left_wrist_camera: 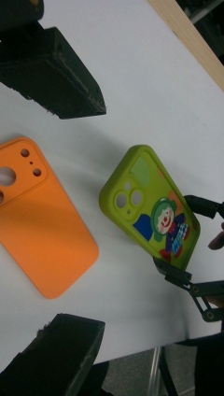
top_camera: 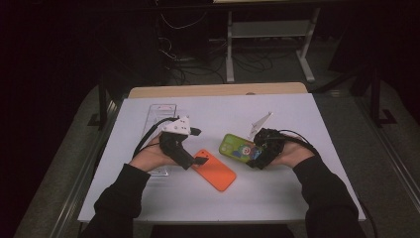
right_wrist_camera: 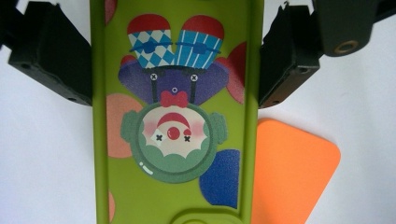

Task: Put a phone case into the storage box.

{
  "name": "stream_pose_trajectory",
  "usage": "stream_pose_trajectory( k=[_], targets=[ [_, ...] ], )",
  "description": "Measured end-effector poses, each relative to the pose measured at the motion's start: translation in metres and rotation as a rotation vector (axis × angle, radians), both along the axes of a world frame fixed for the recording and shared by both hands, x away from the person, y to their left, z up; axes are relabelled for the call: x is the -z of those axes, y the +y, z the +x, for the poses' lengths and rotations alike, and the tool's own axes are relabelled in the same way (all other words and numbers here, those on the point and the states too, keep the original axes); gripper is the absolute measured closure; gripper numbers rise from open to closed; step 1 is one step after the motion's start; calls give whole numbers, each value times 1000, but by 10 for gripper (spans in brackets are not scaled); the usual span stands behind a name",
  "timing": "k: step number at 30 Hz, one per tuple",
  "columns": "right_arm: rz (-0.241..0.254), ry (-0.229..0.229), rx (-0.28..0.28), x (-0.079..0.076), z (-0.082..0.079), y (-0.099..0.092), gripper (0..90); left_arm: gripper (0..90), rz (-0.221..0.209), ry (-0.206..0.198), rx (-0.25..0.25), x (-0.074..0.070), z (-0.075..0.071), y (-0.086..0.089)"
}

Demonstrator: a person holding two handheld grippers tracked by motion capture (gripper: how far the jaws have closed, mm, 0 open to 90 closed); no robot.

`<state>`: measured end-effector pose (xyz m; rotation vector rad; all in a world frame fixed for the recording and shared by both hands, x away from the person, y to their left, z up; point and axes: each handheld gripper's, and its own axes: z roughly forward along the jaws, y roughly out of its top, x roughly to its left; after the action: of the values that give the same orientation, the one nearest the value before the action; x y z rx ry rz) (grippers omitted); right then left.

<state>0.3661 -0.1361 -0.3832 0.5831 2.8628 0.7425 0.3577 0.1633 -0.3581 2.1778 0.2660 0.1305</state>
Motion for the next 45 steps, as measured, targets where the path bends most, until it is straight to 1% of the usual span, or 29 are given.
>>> stream_pose_trajectory(
  k=[2, 3, 4, 5, 7, 12, 15, 16, 17, 18, 22, 23, 25, 26, 27, 29, 30, 31, 32, 33, 34, 35, 36, 40, 41, 42, 43, 45],
  targets=[
    [-10, -3, -22, 1, -1, 3, 151, 0, 8, 0, 4, 1, 0, 0],
    [-12, 1, -29, 2, -2, 4, 151, 0, 23, -4, 11, 1, -1, -1],
    [-12, 1, -29, 2, -2, 4, 151, 0, 23, -4, 11, 1, -1, -1],
    [-16, 4, -41, 2, -3, 7, 151, 0, 35, -5, 19, 2, -2, -2],
    [-18, 3, -46, 2, -4, 8, 151, 0, 33, -3, 23, 2, -2, -3],
    [-35, 9, -87, 3, -9, 17, 151, 0, 32, -1, 42, 2, -4, -4],
    [-39, 8, -102, 4, -10, 20, 151, 0, 41, 3, 51, 2, -5, -5],
    [-42, 9, -110, 4, -11, 22, 151, 0, 31, 9, 48, 3, -6, -6],
    [-44, 12, -114, 4, -11, 24, 151, 0, 41, 2, 56, 3, -5, -6],
    [-51, 14, -126, 5, -12, 27, 151, 0, 46, 4, 62, 3, -6, -7],
    [-61, 16, -144, 6, -14, 30, 151, 0, 39, 8, 66, 4, -8, -9],
    [-61, 15, -148, 6, -15, 33, 151, 0, 51, 7, 73, 4, -8, -10],
    [-60, 12, -157, 5, -17, 35, 151, 0, 50, 13, 76, 5, -10, -12],
    [-60, 12, -157, 5, -17, 35, 151, 0, 59, 9, 84, 5, -10, -13],
    [-63, 6, -170, 4, -20, 38, 151, 0, 62, 11, 99, 5, -12, -15],
    [-61, 9, -182, 3, -22, 41, 151, 0, 67, 12, 119, 6, -15, -18],
    [-61, 9, -182, 3, -22, 41, 151, 0, 67, 12, 119, 6, -15, -18],
    [-60, 7, -201, 2, -24, 45, 151, 0, 69, 12, 122, 7, -16, -20],
    [-60, 7, -201, 2, -24, 45, 151, 0, 75, 11, 127, 7, -17, -21],
    [-62, 6, -214, 2, -25, 48, 151, 0, 93, 3, 134, 8, -17, -23],
    [-63, 9, -218, 2, -26, 50, 151, 0, 101, 0, 141, 9, -18, -23],
    [-65, 2, -227, 2, -27, 51, 151, 0, 101, 0, 141, 9, -18, -23],
    [-67, 4, -231, 2, -28, 52, 151, 0, 103, 3, 149, 10, -19, -25],
    [-70, 9, -250, 3, -30, 57, 151, 0, 114, 8, 159, 12, -20, -27],
    [-71, 10, -257, 2, -31, 58, 151, 0, 124, 11, 171, 13, -20, -28],
    [-71, 10, -257, 2, -31, 58, 151, 0, 124, 11, 171, 13, -20, -28],
    [-71, 10, -264, 2, -33, 59, 151, 0, 132, 20, 178, 15, -21, -30],
    [-65, 11, -271, 1, -34, 60, 151, 0, 138, 17, 182, 16, -21, -31]
  ],
)
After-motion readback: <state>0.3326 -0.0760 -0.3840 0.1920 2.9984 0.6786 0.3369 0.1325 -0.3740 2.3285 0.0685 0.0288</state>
